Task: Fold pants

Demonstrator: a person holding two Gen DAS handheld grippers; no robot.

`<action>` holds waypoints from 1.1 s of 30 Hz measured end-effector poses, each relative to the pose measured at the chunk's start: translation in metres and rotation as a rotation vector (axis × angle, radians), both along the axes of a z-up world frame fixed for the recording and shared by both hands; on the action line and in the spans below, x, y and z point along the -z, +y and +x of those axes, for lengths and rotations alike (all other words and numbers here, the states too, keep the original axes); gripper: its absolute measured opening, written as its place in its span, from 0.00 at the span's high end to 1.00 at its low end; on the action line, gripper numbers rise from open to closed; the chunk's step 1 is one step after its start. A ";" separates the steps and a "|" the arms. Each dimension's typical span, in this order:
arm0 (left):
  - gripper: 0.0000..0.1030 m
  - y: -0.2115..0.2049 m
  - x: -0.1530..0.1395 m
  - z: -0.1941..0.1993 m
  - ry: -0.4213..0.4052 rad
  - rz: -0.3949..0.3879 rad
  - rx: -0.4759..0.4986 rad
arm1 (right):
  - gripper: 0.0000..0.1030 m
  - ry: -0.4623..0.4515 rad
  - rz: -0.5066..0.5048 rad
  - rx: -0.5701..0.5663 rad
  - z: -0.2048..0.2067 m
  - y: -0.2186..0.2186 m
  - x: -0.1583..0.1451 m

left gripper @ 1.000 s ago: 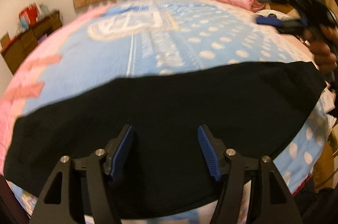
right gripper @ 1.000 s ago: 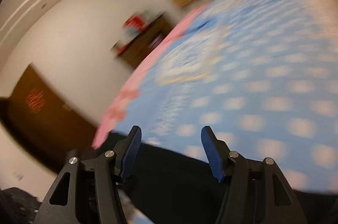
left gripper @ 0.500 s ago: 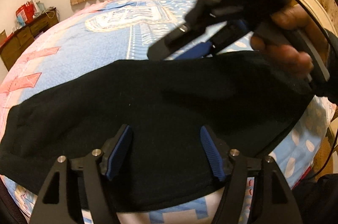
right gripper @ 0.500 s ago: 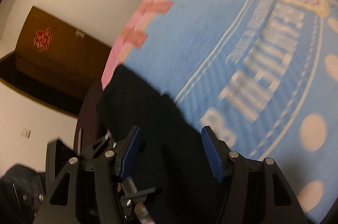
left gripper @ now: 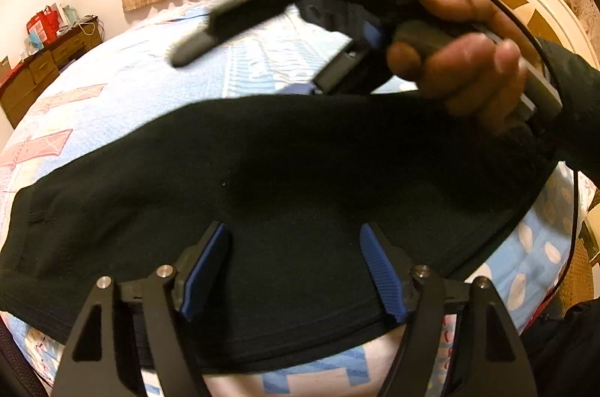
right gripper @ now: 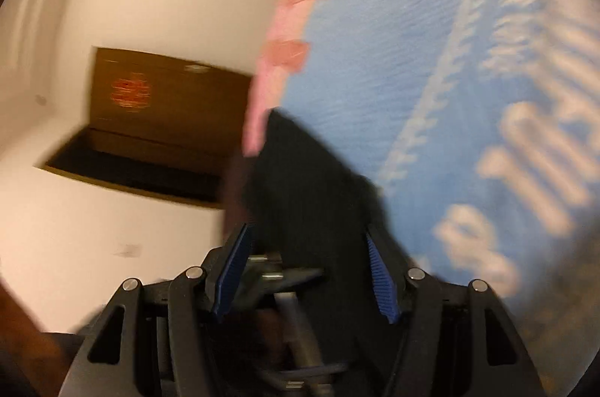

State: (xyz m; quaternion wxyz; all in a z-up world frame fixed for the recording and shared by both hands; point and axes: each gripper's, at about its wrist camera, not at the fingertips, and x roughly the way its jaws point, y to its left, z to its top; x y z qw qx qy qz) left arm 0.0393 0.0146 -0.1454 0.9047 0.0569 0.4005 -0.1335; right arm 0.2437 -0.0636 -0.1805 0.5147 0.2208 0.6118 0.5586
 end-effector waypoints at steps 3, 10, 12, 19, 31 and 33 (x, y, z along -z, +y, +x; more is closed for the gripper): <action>0.26 0.006 -0.001 0.001 0.001 -0.003 0.001 | 0.41 0.017 0.010 0.005 0.002 0.015 0.003; 0.25 0.007 0.002 0.005 0.000 0.000 0.004 | 0.89 0.044 0.014 0.149 0.014 0.014 0.017; 0.25 0.007 0.002 0.004 -0.001 0.001 0.004 | 0.92 0.012 0.013 0.168 0.015 0.012 0.010; 0.25 0.003 0.004 0.002 -0.008 0.010 0.004 | 0.95 -0.209 -0.122 0.173 0.019 0.022 -0.014; 0.25 -0.003 0.002 -0.002 -0.005 0.021 -0.001 | 0.75 -0.233 -0.176 0.167 0.026 0.002 -0.006; 0.25 -0.005 0.000 -0.003 0.004 0.029 -0.013 | 0.52 -0.283 -0.180 0.226 0.021 -0.014 -0.020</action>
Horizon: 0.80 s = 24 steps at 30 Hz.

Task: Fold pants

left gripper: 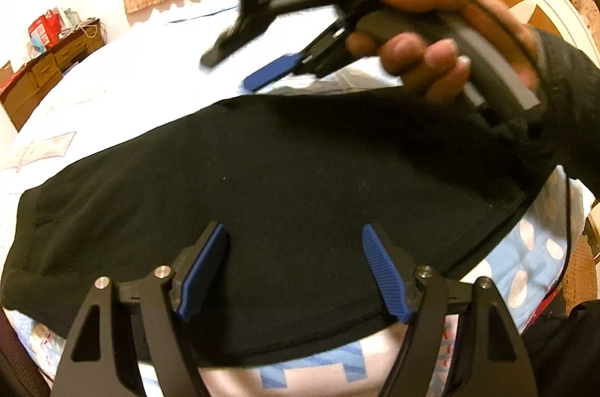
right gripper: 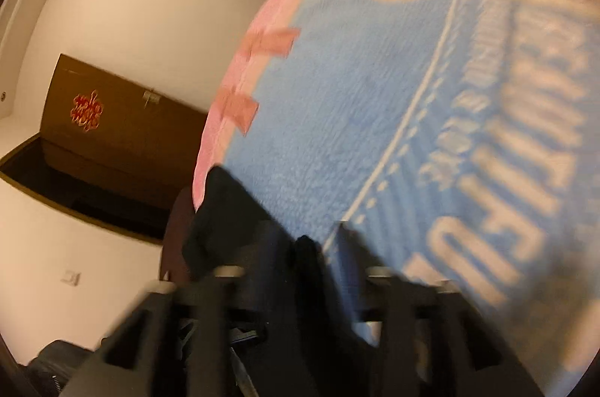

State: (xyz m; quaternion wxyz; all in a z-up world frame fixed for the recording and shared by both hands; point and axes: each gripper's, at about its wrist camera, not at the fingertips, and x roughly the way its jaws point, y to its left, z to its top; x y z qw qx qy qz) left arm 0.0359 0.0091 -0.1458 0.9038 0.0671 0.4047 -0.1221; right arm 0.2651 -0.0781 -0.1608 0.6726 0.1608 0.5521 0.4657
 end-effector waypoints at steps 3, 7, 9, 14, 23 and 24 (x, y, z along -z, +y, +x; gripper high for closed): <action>0.25 -0.004 0.000 -0.006 0.014 0.003 0.008 | 0.50 -0.046 0.030 0.022 -0.011 -0.015 -0.019; 0.24 -0.006 0.001 -0.007 0.033 0.005 0.011 | 0.50 0.005 0.001 -0.037 -0.024 -0.007 -0.015; 0.24 -0.003 0.002 -0.006 0.044 -0.010 0.011 | 0.51 0.060 -0.029 -0.043 -0.023 -0.003 -0.002; 0.22 -0.002 0.005 -0.006 0.031 -0.010 0.020 | 0.65 0.076 -0.032 -0.122 -0.039 -0.002 0.001; 0.19 -0.006 0.009 -0.009 0.028 -0.013 0.024 | 0.65 0.050 -0.021 -0.238 -0.061 0.006 0.003; 0.19 -0.006 0.009 -0.009 0.028 -0.013 0.024 | 0.65 0.061 -0.011 -0.221 -0.056 0.006 0.006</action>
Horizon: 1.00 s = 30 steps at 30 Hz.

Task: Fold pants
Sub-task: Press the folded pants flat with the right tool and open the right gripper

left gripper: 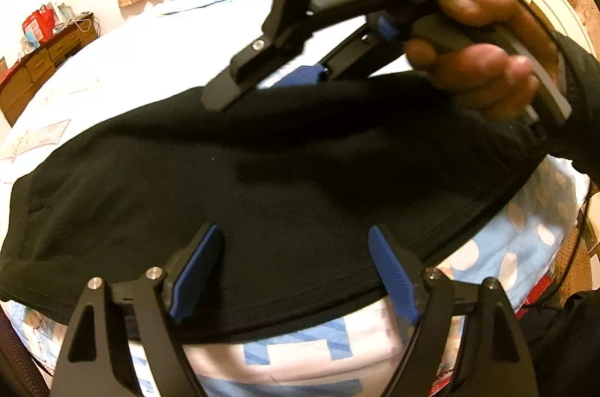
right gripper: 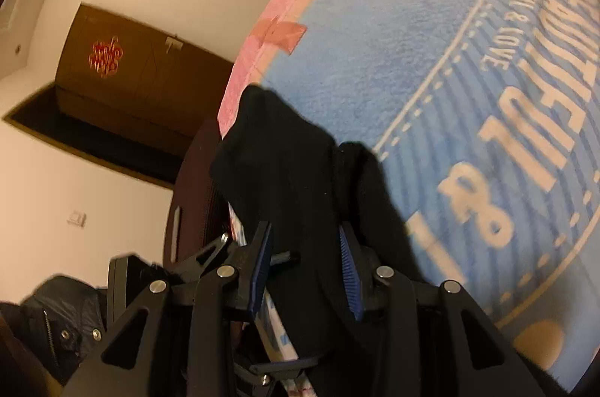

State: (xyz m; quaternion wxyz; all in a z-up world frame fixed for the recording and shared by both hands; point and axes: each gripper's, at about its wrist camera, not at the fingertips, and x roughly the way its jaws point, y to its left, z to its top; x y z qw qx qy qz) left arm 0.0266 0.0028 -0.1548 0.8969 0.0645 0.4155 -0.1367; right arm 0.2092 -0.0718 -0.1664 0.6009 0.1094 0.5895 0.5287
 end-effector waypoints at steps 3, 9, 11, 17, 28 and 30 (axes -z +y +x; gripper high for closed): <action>0.18 -0.001 0.001 -0.001 -0.001 -0.001 0.002 | 0.65 0.110 0.054 0.075 0.020 -0.007 0.014; 0.18 0.000 0.003 -0.001 -0.002 -0.002 0.006 | 0.64 0.376 0.149 0.075 0.037 0.007 0.039; 0.18 0.001 0.003 -0.002 -0.002 -0.003 0.005 | 0.63 0.390 0.145 0.079 0.039 0.019 0.039; 0.18 0.002 0.005 -0.003 -0.007 0.002 0.005 | 0.83 0.360 0.189 0.199 0.044 0.023 0.038; 0.18 -0.003 0.007 -0.006 -0.018 0.012 0.000 | 0.99 0.303 0.129 0.312 0.068 0.009 0.042; 0.18 -0.004 0.006 -0.007 -0.022 0.016 0.000 | 0.99 0.295 0.119 0.308 0.068 0.007 0.041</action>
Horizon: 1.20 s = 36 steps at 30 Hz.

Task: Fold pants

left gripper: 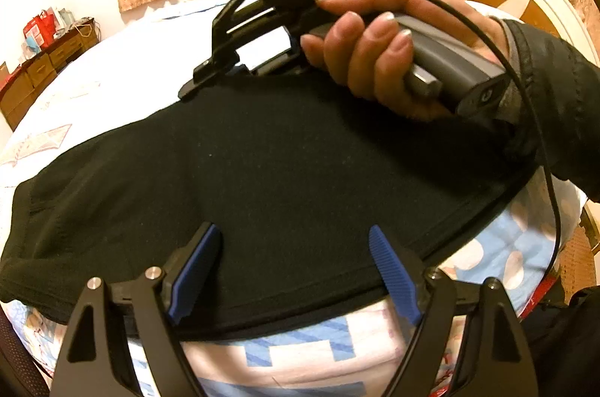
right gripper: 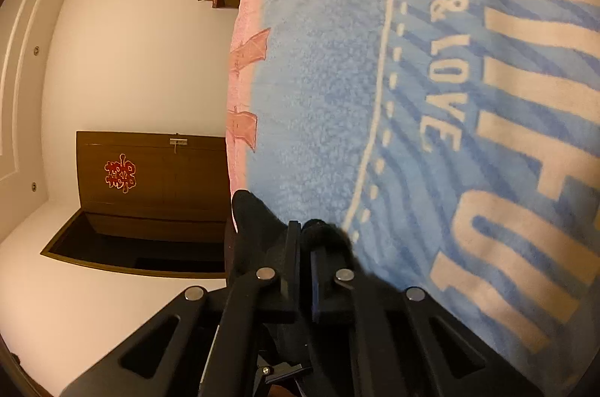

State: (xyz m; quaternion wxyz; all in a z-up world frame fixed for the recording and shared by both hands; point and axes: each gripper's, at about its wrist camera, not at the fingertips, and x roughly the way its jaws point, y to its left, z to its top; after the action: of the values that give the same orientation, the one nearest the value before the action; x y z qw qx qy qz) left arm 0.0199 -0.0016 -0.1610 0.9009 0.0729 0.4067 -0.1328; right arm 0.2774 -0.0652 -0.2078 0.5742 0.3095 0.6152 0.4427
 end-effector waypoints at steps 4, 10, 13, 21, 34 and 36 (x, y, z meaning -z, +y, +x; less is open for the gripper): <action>0.17 0.000 0.001 -0.002 -0.008 -0.001 -0.009 | 0.96 -0.028 -0.022 -0.013 0.000 -0.005 -0.010; 0.16 -0.008 0.003 -0.007 -0.032 0.029 -0.013 | 0.92 -0.152 -0.091 -0.001 -0.019 -0.040 -0.037; 0.16 -0.010 0.003 -0.008 -0.031 0.027 -0.023 | 0.46 -0.260 -0.155 0.126 -0.012 -0.071 -0.049; 0.16 0.011 -0.038 -0.020 -0.146 0.131 -0.090 | 0.40 -0.289 -0.081 0.218 -0.027 -0.114 -0.072; 0.13 0.212 -0.031 0.089 0.101 0.021 -0.498 | 0.40 -0.477 -0.114 0.128 -0.131 -0.133 -0.091; 0.14 0.209 -0.019 0.088 0.140 -0.056 -0.469 | 0.40 -0.483 -0.125 0.143 -0.138 -0.139 -0.091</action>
State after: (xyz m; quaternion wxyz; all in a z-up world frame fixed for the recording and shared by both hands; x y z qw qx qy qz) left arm 0.1075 0.2070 -0.1425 0.8785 -0.0579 0.4699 0.0641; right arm 0.1399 -0.2039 -0.1173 0.7523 0.2016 0.4630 0.4232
